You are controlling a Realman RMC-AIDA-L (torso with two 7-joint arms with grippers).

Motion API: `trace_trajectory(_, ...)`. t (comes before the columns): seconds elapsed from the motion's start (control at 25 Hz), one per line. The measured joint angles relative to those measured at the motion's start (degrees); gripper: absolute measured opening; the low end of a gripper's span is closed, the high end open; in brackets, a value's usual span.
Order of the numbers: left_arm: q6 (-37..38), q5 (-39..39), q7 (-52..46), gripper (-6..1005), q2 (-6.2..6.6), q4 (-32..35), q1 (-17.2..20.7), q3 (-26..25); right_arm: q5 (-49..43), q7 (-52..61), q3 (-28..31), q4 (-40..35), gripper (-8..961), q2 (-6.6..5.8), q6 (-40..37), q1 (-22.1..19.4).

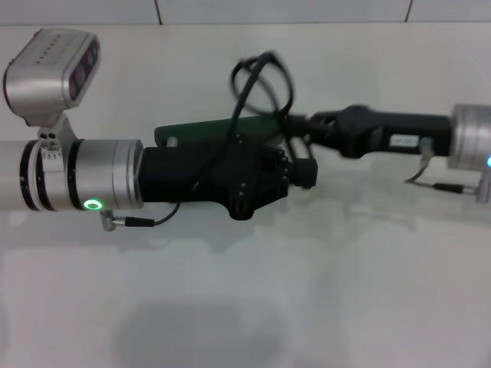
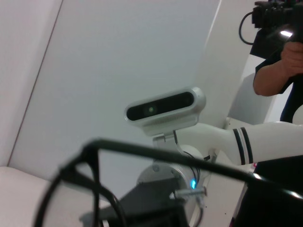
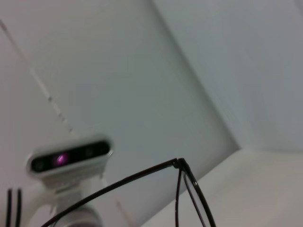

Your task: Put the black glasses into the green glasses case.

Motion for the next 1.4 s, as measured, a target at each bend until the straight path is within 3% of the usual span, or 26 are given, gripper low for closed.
trace_trajectory(0.28, 0.19, 0.00, 0.00, -2, 0.01, 0.00, 1.10, 0.00, -0.21, -3.92, 7.80, -3.34, 36, -1.14, 0.56, -4.31)
trace_trajectory(0.4, 0.21, 0.18, 0.00, -1, 0.07, 0.00, 1.65, 0.13, -0.19, -11.58, 15.77, -3.49, 38, -1.74, 1.03, -7.48)
trace_trajectory(0.6, 0.29, 0.92, -0.38, -1, 0.10, -0.01, 2.11, 1.19, -0.22, -20.71, 20.05, -3.55, 42, -1.66, 2.15, -9.68)
trace_trajectory(0.88, -0.08, 1.40, -0.70, 0, 0.08, -0.01, 2.20, 1.71, -3.70, -39.34, 16.32, -3.20, 47, 0.53, 3.70, -8.41)
trace_trajectory(0.96, -0.33, 1.40, -0.70, 0, 0.04, -0.01, 2.06, 1.73, -2.39, -41.99, 14.11, -2.82, 48, 0.63, 3.97, -8.23)
trace_trajectory(1.08, -0.58, 1.40, -0.70, 0, 0.00, -0.01, 1.93, 1.65, 6.92, -49.90, 2.59, -1.43, 51, 0.65, 5.39, -8.01)
trace_trajectory(1.2, -0.96, 1.40, -0.71, -1, 0.10, -0.01, 1.94, 1.49, 8.84, -51.64, -1.43, -1.57, 53, 0.69, 5.52, -8.00)
trace_trajectory(1.4, -1.13, 1.40, -0.81, -1, 0.24, -0.01, 1.86, 1.46, 9.07, -51.74, -2.37, -1.61, 57, 0.77, 3.98, -7.68)
